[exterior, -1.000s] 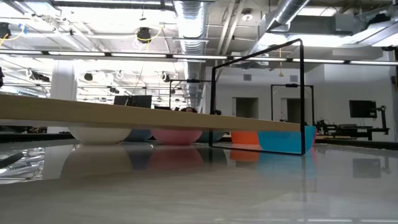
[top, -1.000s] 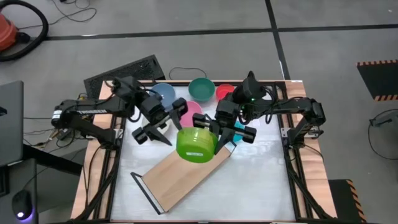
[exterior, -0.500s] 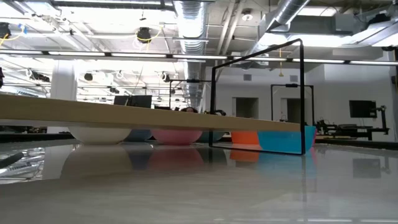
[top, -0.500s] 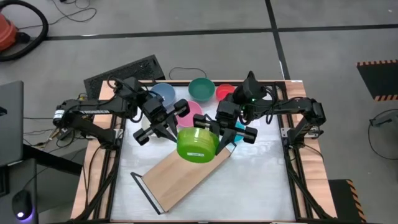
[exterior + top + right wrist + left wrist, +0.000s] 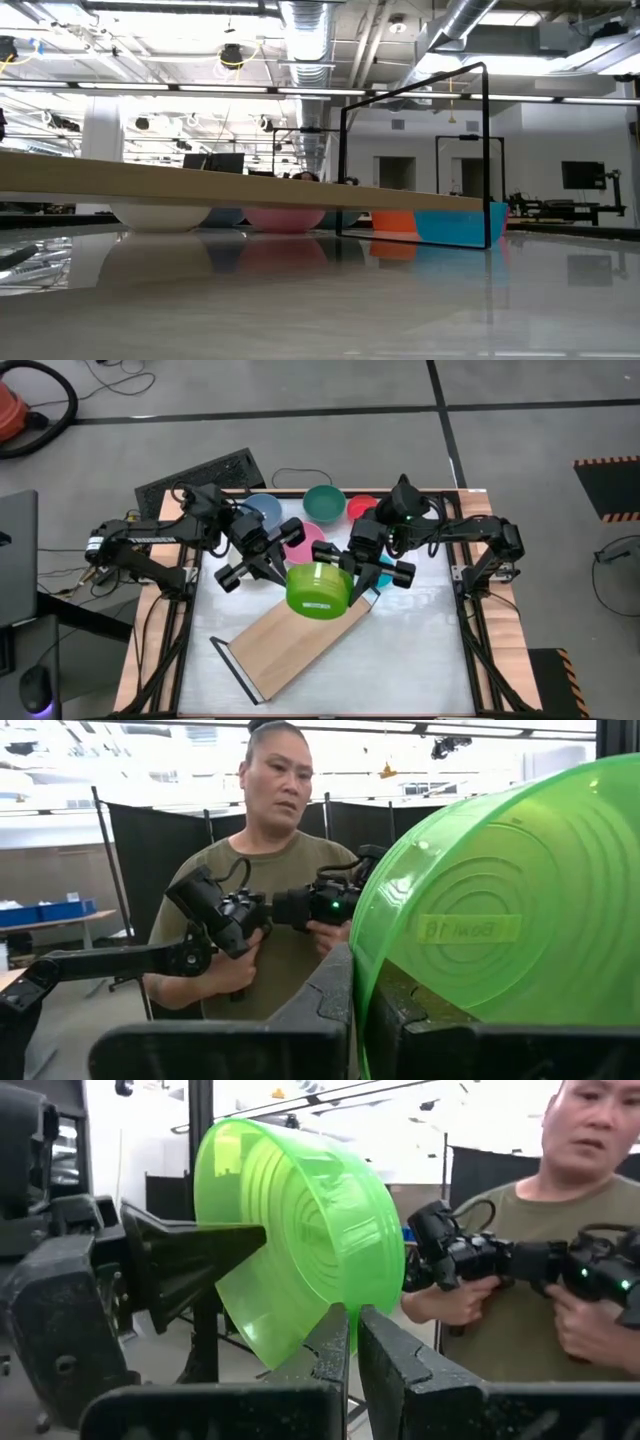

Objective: Place and stack bowls onto a shelf
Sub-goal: Put the transparent green bowl on the shelf

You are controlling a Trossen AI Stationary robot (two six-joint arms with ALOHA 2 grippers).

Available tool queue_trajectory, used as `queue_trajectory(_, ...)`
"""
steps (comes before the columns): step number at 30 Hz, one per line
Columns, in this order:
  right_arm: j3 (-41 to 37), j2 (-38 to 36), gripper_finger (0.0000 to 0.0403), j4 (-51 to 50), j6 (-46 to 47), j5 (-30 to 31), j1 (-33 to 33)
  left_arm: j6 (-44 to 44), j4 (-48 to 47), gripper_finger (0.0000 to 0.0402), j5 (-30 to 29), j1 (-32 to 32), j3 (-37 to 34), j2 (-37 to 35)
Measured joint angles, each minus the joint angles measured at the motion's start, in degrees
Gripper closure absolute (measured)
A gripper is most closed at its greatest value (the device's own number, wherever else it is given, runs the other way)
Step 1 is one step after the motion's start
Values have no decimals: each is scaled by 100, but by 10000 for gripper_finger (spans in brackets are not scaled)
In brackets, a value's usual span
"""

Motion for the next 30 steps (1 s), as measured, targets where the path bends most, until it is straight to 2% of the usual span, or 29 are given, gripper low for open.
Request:
queue_trajectory(5, 0, 0, 377, -11, -5, 0, -1, -175, 13, 390, -26, 2, 0, 0)
queue_trajectory(9, -2, 0, 365, -24, -7, 0, -3, -336, 15, 360, 30, 6, 0, 0)
queue_trajectory(14, -7, 7, 380, -40, -5, 2, -5, -358, 20, 325, 84, 6, 0, 0)
queue_trajectory(19, -11, 13, 374, -55, 9, 6, 4, -458, 128, 299, 292, 6, 0, 0)
queue_trajectory(23, -11, 13, 364, -42, -44, 24, 37, -546, 157, 295, 406, 6, 0, 0)
queue_trajectory(30, -11, 13, 377, -41, -301, 22, -2, -641, 148, 304, 407, 6, 0, 0)
